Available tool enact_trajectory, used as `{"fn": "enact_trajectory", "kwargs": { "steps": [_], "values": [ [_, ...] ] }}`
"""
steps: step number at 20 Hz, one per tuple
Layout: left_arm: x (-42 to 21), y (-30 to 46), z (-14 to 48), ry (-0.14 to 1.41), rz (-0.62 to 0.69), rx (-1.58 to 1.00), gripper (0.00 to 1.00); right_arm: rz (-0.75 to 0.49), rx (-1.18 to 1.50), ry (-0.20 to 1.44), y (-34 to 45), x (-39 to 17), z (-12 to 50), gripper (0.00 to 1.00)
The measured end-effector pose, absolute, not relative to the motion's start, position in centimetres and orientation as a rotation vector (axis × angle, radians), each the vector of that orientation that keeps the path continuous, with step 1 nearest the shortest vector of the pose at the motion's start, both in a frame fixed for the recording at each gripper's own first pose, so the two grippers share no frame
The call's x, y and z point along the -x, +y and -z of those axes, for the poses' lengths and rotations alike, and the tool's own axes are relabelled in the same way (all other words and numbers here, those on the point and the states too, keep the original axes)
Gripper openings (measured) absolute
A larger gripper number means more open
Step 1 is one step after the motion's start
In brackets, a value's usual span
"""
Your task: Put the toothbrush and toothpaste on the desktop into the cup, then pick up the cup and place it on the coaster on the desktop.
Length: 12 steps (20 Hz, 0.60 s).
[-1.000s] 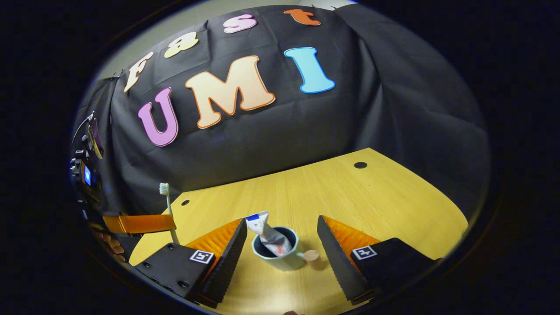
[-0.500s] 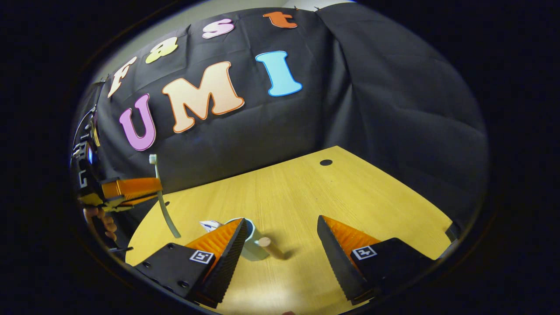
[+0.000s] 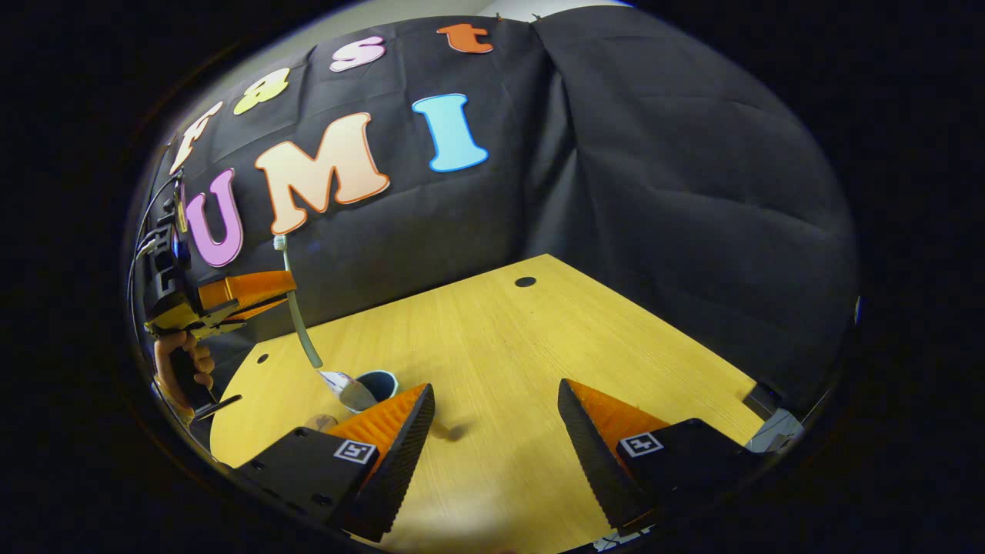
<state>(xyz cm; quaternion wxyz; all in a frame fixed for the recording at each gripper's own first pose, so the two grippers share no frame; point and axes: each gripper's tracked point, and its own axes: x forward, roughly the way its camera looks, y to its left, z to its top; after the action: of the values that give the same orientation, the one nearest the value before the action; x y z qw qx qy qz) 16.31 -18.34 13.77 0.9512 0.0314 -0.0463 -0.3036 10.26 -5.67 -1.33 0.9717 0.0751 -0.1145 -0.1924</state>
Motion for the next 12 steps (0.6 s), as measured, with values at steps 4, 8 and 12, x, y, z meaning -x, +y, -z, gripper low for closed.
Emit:
{"fn": "enact_trajectory", "kwargs": {
  "steps": [4, 8, 12],
  "values": [
    [-17.9, -19.5, -12.7, -0.107, 0.675, -0.069, 0.00, 0.456, -0.176, -0.228, -7.9, -8.6, 2.2, 0.99],
    [-18.8, -19.5, -9.9, -0.080, 0.697, -0.092, 0.00, 0.519, -0.165, -0.205, -9.8, -6.9, 3.4, 0.94],
    [-18.9, -19.5, -7.6, -0.055, 0.720, -0.126, 0.00, 0.560, -0.169, -0.188, -10.7, -5.9, 4.3, 0.99]
  ]
}}
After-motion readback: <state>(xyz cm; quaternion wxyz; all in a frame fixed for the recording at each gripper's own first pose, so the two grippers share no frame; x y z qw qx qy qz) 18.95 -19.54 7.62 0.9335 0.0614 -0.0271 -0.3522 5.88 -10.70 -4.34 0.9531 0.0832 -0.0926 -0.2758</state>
